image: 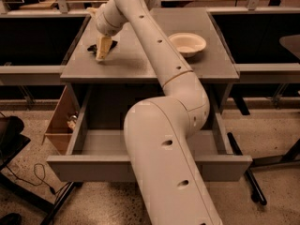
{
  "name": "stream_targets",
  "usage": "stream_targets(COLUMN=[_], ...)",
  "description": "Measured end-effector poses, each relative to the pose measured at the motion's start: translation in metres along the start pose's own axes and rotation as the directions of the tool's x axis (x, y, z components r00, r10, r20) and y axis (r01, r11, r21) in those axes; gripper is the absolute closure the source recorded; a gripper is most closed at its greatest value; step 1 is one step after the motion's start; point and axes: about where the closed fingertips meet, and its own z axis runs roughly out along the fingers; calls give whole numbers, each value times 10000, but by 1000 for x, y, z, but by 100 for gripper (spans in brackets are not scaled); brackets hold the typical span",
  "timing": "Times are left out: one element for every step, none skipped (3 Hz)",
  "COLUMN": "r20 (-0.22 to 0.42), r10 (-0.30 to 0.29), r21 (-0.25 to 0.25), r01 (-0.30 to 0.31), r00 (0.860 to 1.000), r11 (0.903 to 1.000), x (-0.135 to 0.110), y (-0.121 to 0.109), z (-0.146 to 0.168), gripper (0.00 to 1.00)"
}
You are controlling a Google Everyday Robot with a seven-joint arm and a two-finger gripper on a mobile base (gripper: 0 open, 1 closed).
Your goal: Pick rxbar chocolate from top drawer and place on counter
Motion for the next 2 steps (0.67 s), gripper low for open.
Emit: stream_targets(r20=[-158, -1591], r10=[-12, 174], r21=[39, 789], r01=[13, -49], r00=[9999, 9871], r11=[10000, 9969], x=[-15, -32], y=[-3, -25], z=[-19, -83], gripper=[0, 0])
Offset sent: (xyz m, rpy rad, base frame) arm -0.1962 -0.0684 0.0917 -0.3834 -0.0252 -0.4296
